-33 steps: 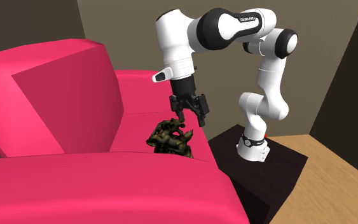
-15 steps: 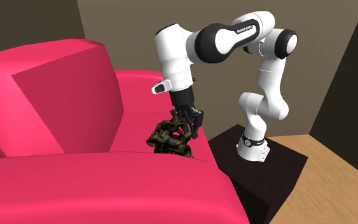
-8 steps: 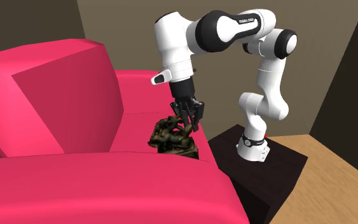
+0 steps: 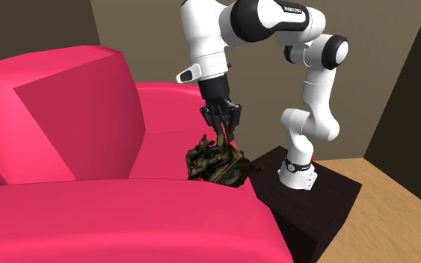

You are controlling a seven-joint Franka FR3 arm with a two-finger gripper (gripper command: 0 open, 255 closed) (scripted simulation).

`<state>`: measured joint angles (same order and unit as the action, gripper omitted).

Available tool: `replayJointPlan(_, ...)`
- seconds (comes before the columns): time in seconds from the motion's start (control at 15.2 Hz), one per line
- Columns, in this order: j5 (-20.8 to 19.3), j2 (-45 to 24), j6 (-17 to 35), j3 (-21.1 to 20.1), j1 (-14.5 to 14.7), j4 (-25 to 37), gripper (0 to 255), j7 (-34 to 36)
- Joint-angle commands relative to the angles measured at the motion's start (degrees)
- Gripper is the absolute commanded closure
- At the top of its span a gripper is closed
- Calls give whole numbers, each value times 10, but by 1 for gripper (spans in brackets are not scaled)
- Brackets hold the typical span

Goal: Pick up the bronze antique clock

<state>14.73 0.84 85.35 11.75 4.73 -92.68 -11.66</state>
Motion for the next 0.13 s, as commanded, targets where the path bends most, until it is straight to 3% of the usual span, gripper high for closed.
replayJointPlan(0.0,1,-2,-10,0,0,14,255,3)
replayJointPlan(0.07,1,-2,-10,0,0,14,255,3)
